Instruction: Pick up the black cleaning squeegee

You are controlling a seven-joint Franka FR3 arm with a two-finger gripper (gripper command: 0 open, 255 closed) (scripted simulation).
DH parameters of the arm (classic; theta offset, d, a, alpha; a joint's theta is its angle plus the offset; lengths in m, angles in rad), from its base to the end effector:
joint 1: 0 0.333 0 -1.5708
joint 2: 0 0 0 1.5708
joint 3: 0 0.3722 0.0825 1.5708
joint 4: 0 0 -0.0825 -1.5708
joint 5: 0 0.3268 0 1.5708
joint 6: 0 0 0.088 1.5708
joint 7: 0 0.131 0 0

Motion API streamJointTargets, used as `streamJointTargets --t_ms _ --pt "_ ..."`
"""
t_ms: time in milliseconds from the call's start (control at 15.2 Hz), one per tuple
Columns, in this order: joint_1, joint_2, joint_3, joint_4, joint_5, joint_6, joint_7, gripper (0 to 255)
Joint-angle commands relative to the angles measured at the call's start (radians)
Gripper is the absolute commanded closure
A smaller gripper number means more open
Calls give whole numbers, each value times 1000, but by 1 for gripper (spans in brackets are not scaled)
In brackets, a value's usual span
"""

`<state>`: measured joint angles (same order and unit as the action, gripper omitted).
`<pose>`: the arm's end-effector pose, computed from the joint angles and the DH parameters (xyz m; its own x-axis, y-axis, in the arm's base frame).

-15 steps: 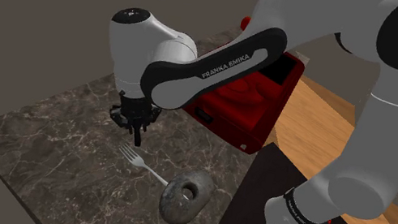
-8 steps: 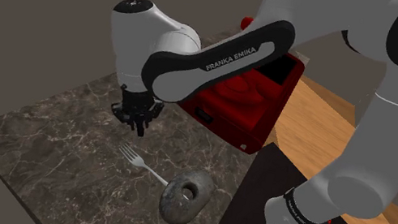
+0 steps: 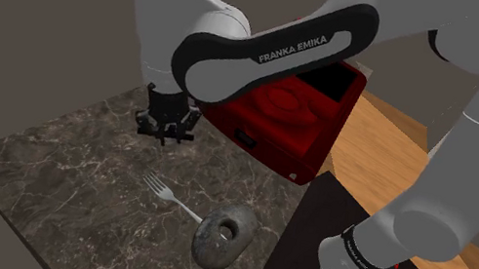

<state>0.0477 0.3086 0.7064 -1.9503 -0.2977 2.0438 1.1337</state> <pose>0.4368 0.3402 0.4078 0.9721 -0.2343 -0.0137 -0.2303 -0.9633 0.1379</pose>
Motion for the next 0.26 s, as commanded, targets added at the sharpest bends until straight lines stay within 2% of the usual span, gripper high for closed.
streamJointTargets --t_ms 0,198 --pt "-3 -11 5 15 11 -23 -9 255" --pt "-5 -20 7 22 18 -36 -14 255"
